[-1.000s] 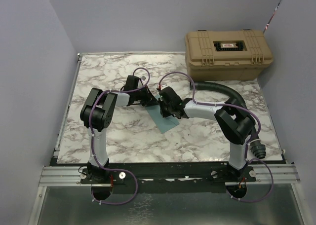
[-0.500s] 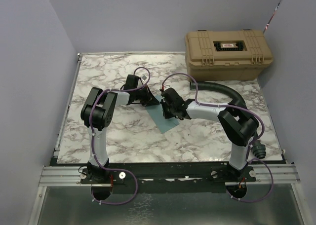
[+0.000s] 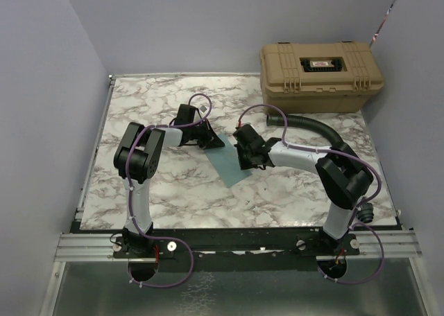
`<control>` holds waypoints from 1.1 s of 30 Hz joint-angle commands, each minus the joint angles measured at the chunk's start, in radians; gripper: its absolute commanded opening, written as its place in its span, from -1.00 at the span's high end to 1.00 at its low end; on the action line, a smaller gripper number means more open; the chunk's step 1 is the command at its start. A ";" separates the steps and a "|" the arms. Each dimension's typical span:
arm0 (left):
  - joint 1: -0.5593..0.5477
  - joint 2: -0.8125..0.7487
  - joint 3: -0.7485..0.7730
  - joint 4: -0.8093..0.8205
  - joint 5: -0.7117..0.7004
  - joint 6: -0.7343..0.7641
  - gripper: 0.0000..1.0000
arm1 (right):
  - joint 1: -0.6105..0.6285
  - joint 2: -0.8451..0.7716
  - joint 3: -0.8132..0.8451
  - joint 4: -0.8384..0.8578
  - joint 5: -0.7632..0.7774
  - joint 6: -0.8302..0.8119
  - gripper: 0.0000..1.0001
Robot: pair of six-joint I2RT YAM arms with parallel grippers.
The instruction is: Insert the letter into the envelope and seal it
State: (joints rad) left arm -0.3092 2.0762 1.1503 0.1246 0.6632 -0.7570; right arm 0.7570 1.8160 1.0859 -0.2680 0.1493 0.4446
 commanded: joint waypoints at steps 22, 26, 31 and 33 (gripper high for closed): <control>0.002 0.065 -0.018 -0.114 -0.106 0.062 1.00 | -0.012 0.306 0.454 -0.160 -0.121 -0.095 0.76; 0.002 0.069 -0.020 -0.114 -0.107 0.062 1.00 | -0.008 0.326 0.448 -0.169 -0.117 -0.098 0.68; 0.001 0.071 -0.017 -0.114 -0.114 0.059 1.00 | 0.001 0.321 0.400 -0.201 -0.109 -0.128 0.73; 0.001 0.071 -0.015 -0.114 -0.117 0.059 1.00 | 0.002 0.309 0.355 -0.209 -0.117 -0.147 0.75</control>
State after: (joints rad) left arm -0.3092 2.0781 1.1557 0.1146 0.6643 -0.7502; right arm 0.7521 2.1056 1.5169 -0.4091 0.0540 0.3431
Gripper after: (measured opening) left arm 0.002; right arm 0.133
